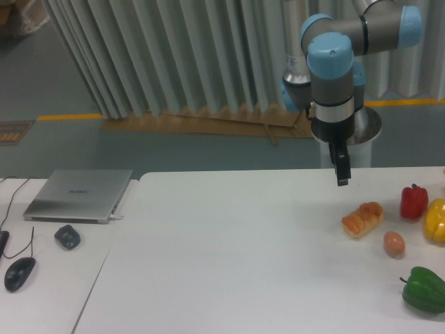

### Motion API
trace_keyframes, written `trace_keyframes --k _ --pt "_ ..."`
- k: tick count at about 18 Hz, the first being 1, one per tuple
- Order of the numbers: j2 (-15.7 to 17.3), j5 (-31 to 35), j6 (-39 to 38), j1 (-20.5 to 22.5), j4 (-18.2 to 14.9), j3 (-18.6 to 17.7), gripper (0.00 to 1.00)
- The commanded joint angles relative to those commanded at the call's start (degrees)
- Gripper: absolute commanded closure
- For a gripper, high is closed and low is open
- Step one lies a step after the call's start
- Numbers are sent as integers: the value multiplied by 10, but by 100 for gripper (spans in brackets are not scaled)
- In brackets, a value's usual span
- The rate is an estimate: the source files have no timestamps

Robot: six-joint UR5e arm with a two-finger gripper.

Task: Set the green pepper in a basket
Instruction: 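Move the gripper over the vegetables toward the green bell pepper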

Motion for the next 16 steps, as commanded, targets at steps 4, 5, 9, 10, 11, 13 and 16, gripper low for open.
trace_keyframes --k 4,5,9,10,11,13,16 --pt "-6 15 1 6 24 0 0" --pt "-8 14 1 12 26 2 0" --pt "-21 14 5 31 52 2 0" --pt "-24 14 5 36 55 2 0" --pt "-27 14 5 38 59 3 0" --pt "-32 14 5 40 65 3 0" --pt "-47 13 5 47 87 13 0"
